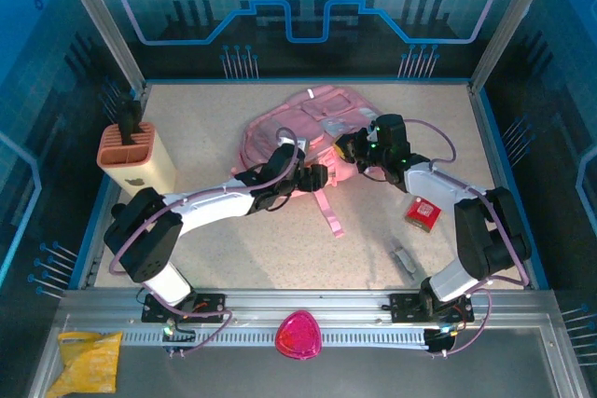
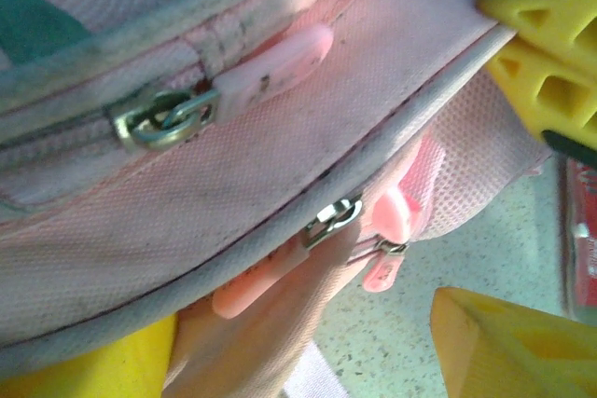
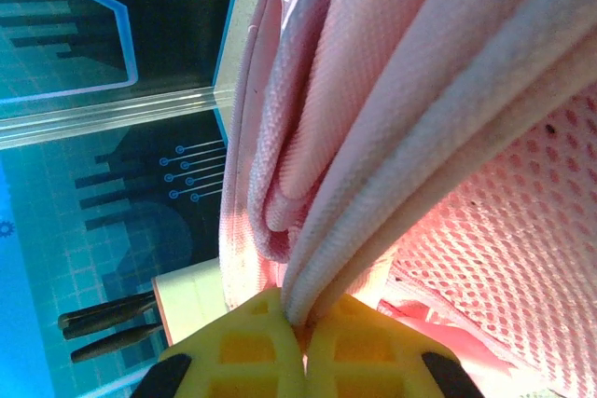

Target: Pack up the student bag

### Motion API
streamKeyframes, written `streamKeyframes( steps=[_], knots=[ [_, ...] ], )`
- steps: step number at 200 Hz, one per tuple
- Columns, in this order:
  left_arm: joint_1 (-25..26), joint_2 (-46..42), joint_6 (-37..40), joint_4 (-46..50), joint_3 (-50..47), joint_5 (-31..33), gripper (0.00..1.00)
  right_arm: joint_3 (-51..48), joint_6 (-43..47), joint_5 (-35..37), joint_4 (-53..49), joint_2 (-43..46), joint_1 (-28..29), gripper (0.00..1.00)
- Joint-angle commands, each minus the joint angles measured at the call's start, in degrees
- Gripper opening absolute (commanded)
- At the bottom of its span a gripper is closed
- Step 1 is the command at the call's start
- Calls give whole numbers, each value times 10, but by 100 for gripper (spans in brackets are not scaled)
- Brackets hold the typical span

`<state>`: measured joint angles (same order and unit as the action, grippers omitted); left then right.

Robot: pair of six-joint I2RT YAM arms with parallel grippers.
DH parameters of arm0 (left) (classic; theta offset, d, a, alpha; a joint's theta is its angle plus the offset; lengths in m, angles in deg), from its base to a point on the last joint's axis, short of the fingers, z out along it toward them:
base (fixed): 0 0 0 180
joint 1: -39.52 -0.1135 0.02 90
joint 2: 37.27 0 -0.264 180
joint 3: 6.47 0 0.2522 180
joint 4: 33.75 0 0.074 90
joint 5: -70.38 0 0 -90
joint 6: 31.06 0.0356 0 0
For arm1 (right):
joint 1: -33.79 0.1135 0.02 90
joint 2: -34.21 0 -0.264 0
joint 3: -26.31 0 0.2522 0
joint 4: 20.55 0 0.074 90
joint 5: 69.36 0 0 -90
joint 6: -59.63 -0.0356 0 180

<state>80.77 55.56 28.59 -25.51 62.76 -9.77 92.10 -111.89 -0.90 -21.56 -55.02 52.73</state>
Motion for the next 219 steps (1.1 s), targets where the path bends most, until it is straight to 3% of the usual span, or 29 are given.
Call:
streamKeyframes(
  steps=[1,20,37,56,100,141,176,219],
  knots=[
    [-8,-22,-30,-75,33,-29,70,0,-5,-75,64,9,11,0],
    [-18,-21,-75,-40,43,-25,66,0,-6,-78,69,7,10,0],
    [-20,-34,-103,-87,14,-21,62,-5,-4,-72,72,10,12,0],
    [-21,-40,-104,-97,4,-13,56,-8,-5,-75,74,10,12,0],
    [-38,-38,-121,-41,12,-14,53,-13,-9,-72,85,16,12,0],
    [-36,-25,-8,0,25,-34,43,-9,-14,-79,89,12,12,0],
    [-36,-14,81,53,48,5,37,-1,-11,-75,84,13,14,0],
    [-35,10,137,56,77,16,29,7,-10,-73,84,2,22,0]
  ],
)
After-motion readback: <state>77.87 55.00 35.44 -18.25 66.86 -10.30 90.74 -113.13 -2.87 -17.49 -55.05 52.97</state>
